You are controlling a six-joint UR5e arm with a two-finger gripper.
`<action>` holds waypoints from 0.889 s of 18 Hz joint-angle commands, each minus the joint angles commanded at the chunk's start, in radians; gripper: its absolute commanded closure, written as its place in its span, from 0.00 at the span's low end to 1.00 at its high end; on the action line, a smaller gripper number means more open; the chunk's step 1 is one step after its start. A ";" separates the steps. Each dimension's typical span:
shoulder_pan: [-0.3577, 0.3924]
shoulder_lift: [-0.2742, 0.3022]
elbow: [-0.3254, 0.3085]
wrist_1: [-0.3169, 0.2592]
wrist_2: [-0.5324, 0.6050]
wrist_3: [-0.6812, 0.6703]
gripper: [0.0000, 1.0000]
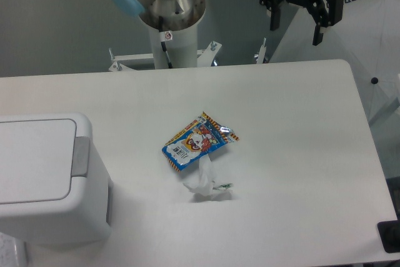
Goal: Open the trash can
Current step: 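Move the open gripper down and toward the white trash can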
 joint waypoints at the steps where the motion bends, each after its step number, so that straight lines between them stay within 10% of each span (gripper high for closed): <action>1: 0.000 0.000 -0.002 0.000 0.000 0.000 0.00; 16: -0.090 -0.008 -0.008 0.044 -0.025 -0.379 0.00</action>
